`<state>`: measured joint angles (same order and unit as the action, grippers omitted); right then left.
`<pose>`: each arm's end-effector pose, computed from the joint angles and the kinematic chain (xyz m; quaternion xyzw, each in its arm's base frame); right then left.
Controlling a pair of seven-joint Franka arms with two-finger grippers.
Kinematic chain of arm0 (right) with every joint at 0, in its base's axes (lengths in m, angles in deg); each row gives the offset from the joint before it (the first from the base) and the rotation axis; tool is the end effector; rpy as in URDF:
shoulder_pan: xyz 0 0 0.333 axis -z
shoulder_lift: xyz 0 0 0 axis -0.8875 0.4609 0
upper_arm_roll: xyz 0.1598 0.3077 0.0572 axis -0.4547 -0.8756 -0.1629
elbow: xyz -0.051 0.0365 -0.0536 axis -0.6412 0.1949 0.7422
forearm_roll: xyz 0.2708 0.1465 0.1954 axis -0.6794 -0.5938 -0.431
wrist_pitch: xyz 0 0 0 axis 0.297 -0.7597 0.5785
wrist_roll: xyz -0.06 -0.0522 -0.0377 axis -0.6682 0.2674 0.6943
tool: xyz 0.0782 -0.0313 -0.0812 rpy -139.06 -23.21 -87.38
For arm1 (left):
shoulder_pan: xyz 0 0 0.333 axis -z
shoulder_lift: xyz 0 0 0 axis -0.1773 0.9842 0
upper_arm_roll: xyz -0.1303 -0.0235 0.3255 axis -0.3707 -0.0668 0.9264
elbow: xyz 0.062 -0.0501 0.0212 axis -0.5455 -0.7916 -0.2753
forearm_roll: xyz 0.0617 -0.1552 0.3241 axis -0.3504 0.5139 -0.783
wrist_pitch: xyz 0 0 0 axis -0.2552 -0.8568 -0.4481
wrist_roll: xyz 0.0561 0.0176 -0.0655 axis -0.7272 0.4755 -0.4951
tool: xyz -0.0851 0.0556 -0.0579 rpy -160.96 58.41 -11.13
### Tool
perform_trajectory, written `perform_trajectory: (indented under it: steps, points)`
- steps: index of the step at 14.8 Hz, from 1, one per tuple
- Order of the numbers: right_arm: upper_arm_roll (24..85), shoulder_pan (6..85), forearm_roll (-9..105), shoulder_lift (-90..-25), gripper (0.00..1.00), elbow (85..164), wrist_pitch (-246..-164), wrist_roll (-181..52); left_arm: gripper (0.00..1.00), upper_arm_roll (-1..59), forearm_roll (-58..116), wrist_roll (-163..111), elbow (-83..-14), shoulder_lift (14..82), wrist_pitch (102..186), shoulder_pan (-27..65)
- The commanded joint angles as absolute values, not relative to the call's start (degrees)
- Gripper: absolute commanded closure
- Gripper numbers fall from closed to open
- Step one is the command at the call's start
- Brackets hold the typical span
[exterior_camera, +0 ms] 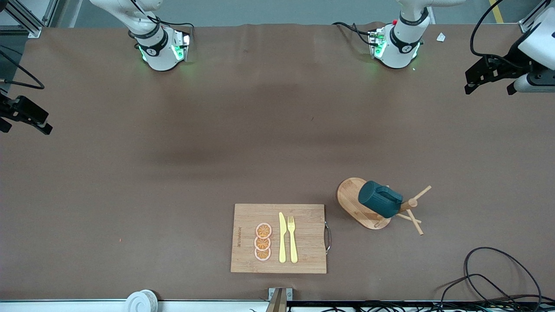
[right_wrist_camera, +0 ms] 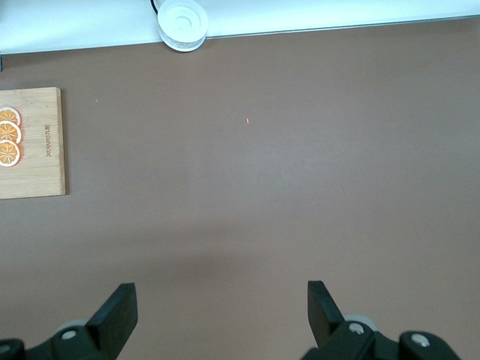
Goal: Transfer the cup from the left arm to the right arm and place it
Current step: 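Reach the left gripper down to the teal mug on the stand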
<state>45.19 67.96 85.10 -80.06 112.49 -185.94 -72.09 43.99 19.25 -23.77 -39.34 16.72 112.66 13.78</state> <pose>0.5417 -0.0179 0.6823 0.9962 -0.0364 0.0792 0.0021 0.4807 -0.0556 0.6876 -0.9997 0.0212 -0.0027 0.0071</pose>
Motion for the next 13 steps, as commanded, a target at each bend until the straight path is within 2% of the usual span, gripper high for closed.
perform_trajectory:
  steps: [1,7,13]
  points:
    - [44.13,69.41,84.87,-79.92,0.00,111.74,-185.30,-72.08,0.00,43.99,18.84,-23.83,-38.07,17.38,112.77,13.73]
    - [44.13,69.50,84.96,-79.92,0.00,111.65,-185.30,-72.08,0.00,44.07,19.11,-24.10,-37.54,18.08,114.43,13.29]
    - [44.22,69.50,84.96,-79.92,0.00,111.65,-185.39,-72.08,0.00,43.37,20.68,-38.41,-37.28,24.49,120.06,14.52]
